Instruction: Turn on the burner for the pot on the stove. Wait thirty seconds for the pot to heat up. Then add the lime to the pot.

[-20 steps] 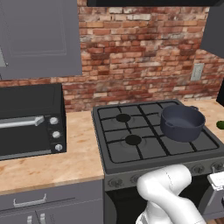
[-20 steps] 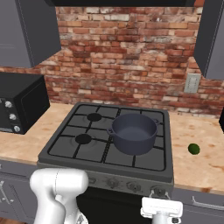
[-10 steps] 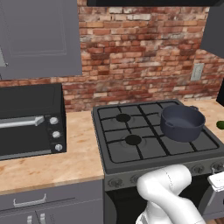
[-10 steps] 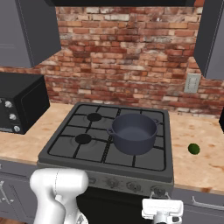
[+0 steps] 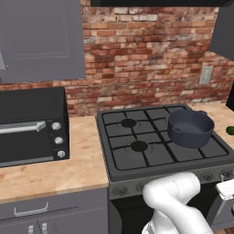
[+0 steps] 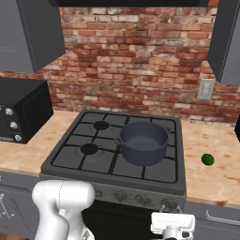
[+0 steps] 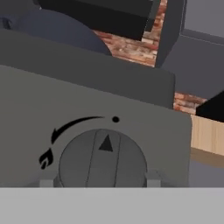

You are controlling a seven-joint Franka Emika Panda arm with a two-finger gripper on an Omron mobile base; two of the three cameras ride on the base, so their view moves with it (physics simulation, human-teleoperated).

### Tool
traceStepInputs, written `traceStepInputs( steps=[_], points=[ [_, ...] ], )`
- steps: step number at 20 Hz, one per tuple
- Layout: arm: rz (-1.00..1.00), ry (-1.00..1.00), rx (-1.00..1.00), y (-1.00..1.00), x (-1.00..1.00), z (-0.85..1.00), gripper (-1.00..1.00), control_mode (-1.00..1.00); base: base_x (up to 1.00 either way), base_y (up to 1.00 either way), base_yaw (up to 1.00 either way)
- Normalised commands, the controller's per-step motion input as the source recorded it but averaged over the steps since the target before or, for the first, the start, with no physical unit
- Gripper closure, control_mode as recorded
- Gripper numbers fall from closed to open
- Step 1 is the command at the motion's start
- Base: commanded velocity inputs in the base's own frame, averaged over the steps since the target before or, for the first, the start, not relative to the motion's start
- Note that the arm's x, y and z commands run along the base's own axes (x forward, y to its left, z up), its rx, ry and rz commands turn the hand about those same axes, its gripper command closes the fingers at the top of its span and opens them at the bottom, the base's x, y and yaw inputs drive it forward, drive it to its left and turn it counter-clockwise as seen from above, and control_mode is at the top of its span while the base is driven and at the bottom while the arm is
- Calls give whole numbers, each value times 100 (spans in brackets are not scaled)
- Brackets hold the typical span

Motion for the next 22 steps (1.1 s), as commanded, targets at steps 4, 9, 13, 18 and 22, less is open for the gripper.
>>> traceStepInputs(
  steps=[4,9,13,18,22],
  points=[
    [10,-71,-61,0,0,71,100,-100,0,0,0],
    [14,-71,-61,0,0,67,100,-100,0,0,0],
    [16,-66,-62,0,0,57,100,-100,0,0,0],
    [21,-62,-63,8,-1,49,100,-100,0,0,0],
    [22,-58,-63,12,-17,24,100,-100,0,0,0]
  ],
)
